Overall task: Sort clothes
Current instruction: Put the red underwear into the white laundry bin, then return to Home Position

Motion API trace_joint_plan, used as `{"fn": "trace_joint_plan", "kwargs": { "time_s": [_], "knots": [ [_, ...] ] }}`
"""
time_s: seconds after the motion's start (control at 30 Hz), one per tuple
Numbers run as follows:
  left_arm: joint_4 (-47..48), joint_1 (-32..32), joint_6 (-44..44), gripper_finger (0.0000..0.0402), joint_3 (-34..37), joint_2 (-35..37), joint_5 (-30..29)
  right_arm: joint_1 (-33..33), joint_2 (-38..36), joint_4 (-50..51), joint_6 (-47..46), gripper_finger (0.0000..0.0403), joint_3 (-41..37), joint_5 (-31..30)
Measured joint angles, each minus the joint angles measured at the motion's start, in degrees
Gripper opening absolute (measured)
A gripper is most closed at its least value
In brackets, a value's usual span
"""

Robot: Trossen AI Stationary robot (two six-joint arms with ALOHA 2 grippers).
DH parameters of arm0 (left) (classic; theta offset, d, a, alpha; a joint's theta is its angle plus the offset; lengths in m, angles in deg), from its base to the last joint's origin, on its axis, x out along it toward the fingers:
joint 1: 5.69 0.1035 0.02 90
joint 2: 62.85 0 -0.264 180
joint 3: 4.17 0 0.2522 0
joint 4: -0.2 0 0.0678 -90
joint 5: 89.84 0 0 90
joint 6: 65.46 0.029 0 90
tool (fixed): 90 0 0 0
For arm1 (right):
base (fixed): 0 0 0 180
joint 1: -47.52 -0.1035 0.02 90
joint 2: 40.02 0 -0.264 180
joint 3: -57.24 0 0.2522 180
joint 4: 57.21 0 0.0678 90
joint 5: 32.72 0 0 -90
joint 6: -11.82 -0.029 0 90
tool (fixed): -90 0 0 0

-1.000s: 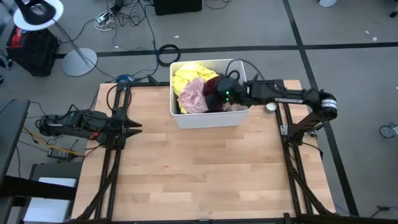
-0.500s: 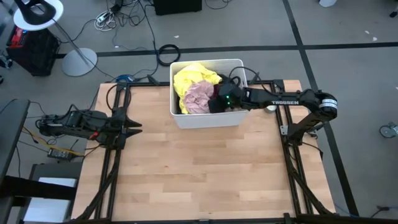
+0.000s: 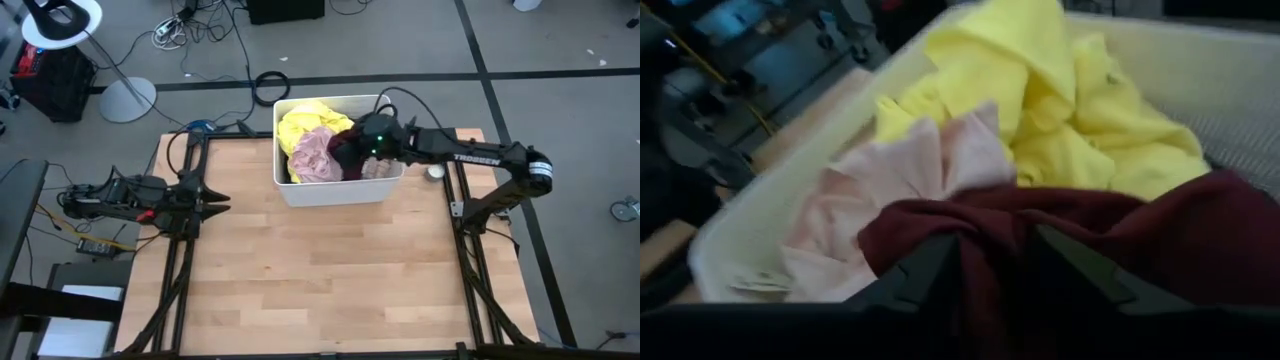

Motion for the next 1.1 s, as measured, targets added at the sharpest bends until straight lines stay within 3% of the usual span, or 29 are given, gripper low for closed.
{"fn": "trace_joint_plan", "kwargs": {
  "time_s": [0.37,0.53,0.73,0.87,1.0,1.1],
  "knots": [
    [-3.53,-0.01,0.0,0.0137,0.0,0.0,0.0,-0.31,-11.63,4.31,1.45,0.0141,0.22,10.84],
    [-7.68,0.0,0.0,0.0137,0.0,0.0,-0.02,-0.31,-15.2,7.46,4.53,0.0141,0.24,11.01],
    [-8.7,0.0,-0.85,0.0137,0.0,-0.04,-5.48,-0.26,-16.97,26.04,8.0,0.0142,0.29,10.7],
    [-10.74,0.0,-1.29,0.0137,0.12,-0.07,-10.22,-1.65,-16.9,38.94,3.69,0.0141,0.26,10.37],
    [-20.06,-0.02,1.1,0.0137,4.21,-0.02,-11.03,-5.57,-16.86,39.99,5.88,0.0141,0.26,10.26],
    [-34.26,-0.11,7.84,0.0137,11.19,-0.6,-4.83,-9.01,-16.85,37.23,7.79,0.0142,0.26,10.2]
  ]
}}
